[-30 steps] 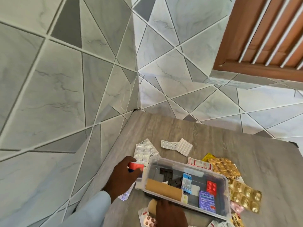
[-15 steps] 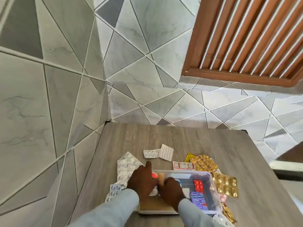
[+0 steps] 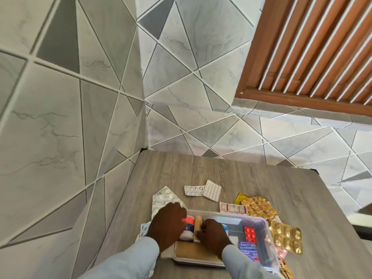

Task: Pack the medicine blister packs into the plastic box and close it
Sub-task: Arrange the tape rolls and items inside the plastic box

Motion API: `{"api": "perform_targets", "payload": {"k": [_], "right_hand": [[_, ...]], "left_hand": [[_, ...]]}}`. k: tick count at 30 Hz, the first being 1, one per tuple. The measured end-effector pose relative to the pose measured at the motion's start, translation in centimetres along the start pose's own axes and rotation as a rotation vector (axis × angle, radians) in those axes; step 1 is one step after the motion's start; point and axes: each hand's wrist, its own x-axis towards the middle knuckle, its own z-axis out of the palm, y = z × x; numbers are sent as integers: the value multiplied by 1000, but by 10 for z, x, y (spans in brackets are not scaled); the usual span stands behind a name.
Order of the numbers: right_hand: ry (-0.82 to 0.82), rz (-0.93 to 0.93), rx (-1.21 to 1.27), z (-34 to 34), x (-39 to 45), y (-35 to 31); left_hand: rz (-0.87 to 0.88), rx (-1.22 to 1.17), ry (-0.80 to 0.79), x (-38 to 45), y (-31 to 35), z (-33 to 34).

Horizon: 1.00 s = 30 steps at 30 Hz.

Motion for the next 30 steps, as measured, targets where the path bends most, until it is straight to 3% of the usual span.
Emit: {"api": "perform_targets", "payload": {"k": [2, 5, 8, 10, 13, 17, 20, 22, 24, 26, 30], "right_hand": [[11, 0, 7, -2, 4, 4], [56, -8, 73, -3, 7, 9], [108, -33, 143, -7, 3, 14], [110, -55, 164, -10, 0, 18], [125, -96, 164, -14, -4, 27], [119, -130, 198, -17, -9, 36], [140, -130, 318, -26, -13, 30], [60, -117, 499, -33, -21, 17], [-130, -117, 733, -39, -30, 4], [-214, -109, 835, -41, -34, 1], [-55, 12, 756, -33, -26, 25]], "left_hand": [[-176, -212, 112, -5, -18, -7], [-414, -320, -103, -23, -48, -12], [-404, -101, -462, -42, -50, 2], [-301, 93, -521, -49, -35, 11], [-212, 221, -445, -50, -20, 21], [-325, 123, -397, -46, -34, 7], [-349, 89, -218, -29, -40, -32], [-280, 32, -126, -12, -23, -51], [-168, -31, -126, 3, 11, -55], [-52, -41, -165, 12, 49, -48], [-55, -93, -259, 16, 70, -16]]}}
